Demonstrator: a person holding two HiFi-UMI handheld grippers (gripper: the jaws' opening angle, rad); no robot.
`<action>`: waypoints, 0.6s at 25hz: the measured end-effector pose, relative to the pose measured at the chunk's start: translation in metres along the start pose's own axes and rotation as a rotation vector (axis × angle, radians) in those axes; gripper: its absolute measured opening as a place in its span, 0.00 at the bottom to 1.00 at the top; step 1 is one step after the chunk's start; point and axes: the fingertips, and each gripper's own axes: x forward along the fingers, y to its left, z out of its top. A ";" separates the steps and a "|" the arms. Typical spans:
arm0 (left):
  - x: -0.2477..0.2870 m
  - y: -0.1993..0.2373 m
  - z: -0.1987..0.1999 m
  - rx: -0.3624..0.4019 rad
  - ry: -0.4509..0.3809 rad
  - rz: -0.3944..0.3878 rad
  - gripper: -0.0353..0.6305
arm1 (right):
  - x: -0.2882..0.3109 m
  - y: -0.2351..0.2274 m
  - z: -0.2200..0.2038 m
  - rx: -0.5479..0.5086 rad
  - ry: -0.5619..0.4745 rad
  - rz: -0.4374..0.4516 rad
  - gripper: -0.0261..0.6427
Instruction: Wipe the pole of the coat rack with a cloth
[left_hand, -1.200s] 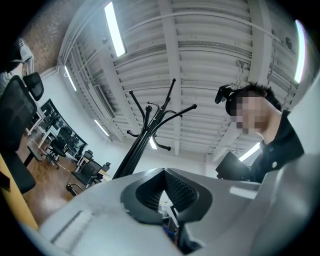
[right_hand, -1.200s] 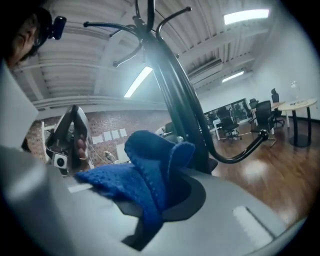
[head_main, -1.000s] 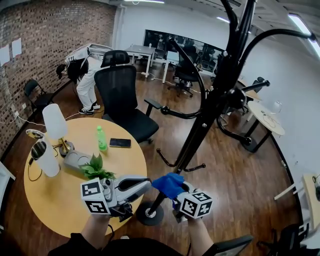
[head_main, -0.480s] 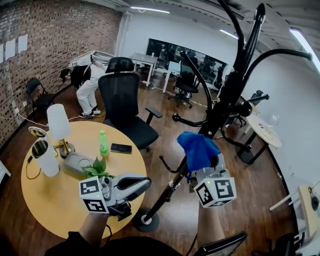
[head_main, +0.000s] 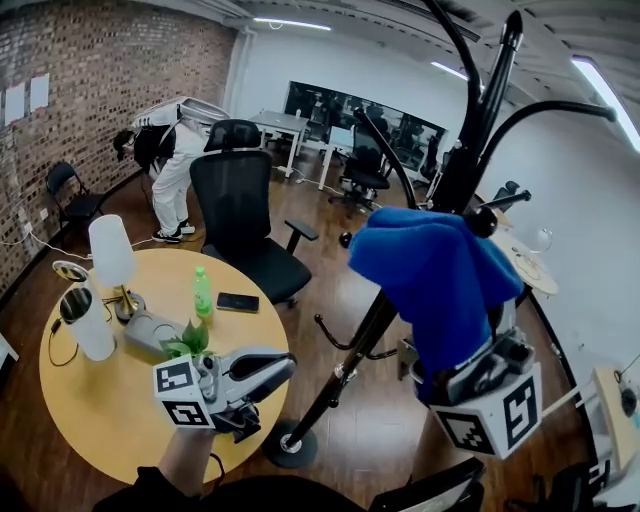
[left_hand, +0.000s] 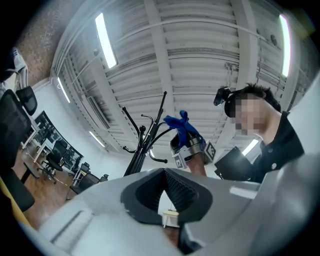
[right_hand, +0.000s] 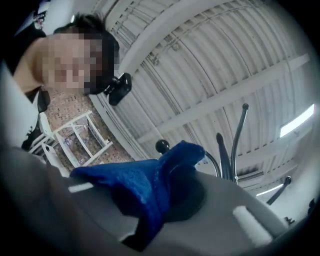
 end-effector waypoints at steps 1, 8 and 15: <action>0.001 0.001 -0.001 -0.001 0.002 -0.002 0.05 | -0.001 0.001 0.004 -0.001 -0.014 0.007 0.07; 0.003 0.001 -0.008 -0.015 0.011 0.003 0.05 | -0.014 -0.047 -0.060 0.115 0.118 -0.127 0.07; 0.010 0.006 -0.022 -0.048 0.032 0.014 0.05 | -0.063 -0.079 -0.161 0.290 0.278 -0.294 0.07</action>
